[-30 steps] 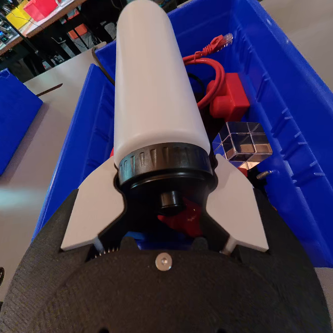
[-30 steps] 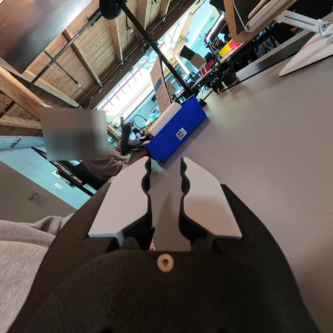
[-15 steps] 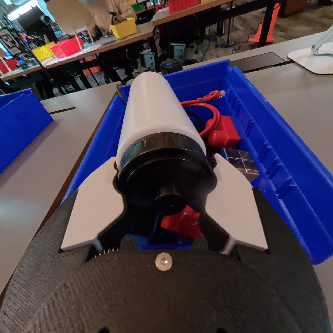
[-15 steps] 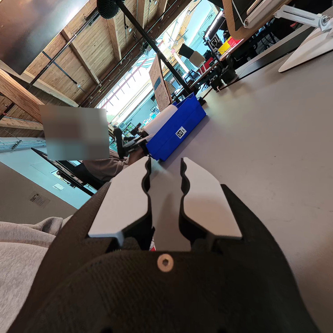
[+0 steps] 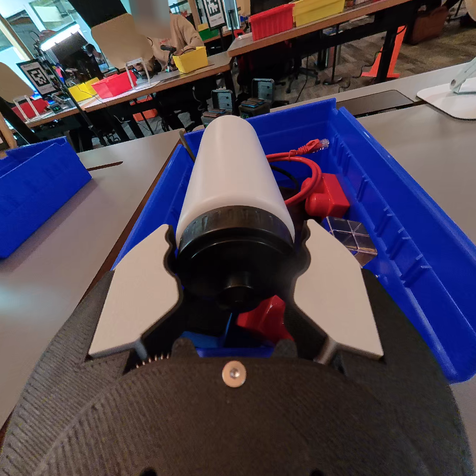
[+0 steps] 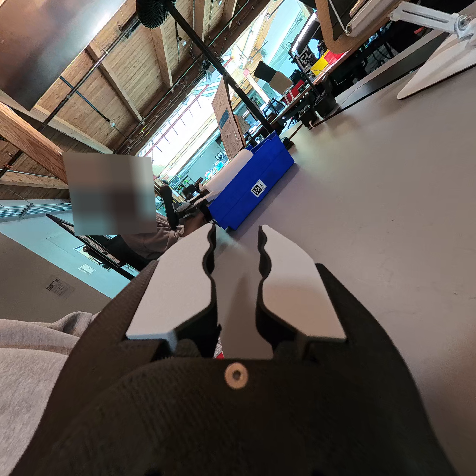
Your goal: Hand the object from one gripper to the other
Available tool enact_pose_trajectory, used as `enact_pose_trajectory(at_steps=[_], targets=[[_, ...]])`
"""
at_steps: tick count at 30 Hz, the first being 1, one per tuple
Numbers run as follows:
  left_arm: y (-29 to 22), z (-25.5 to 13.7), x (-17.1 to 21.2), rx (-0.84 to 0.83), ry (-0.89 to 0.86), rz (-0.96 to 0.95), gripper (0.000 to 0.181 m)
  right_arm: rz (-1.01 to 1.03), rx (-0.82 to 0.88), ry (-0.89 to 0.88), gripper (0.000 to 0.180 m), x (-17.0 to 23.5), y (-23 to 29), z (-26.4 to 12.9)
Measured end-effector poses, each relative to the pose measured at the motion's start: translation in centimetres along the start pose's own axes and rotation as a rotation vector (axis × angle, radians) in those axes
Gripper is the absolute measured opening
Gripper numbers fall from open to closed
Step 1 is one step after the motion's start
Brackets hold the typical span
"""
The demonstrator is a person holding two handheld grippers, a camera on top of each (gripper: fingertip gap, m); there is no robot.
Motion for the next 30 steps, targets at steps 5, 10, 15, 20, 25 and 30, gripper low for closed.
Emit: enact_pose_trajectory(at_steps=[5, 10, 15, 20, 25, 30], targets=[[0.5, -0.4, -0.6, 0.005, -0.039, -0.062, 0.095, 0.004, 0.001, -0.001, 0.031, 0.0, 0.0, 0.0], [1.7, -1.0, -0.9, 0.023, -0.089, -0.204, 0.095, 0.008, 0.001, -0.003, 0.031, 0.0, -0.1, 0.0], [2.6, -2.4, -2.3, 0.026, -0.164, -0.254, 0.095, 0.014, 0.001, -0.004, 0.031, 0.0, -0.1, 0.0], [2.6, -3.5, -4.1, 0.033, -0.217, -0.244, 0.093, 0.018, 0.000, -0.007, 0.031, 0.0, -0.1, -0.1], [2.5, -4.7, -6.0, 0.049, -0.288, -0.257, 0.093, 0.022, -0.001, -0.008, 0.031, 0.0, -0.2, -0.1], [2.6, -6.3, -8.0, 0.072, -0.369, -0.291, 0.093, 0.026, -0.002, -0.010, 0.031, 0.0, -0.2, -0.1]])
Point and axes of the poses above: each gripper's, where its closed fingertips meet, z out along the fingers, x out of its underside, y = z × x across the jaws, the point moved 10 cm from there along -z, back along the fingers, and after that the axes turned 6 degrees about -x, right-handed, at the moved point
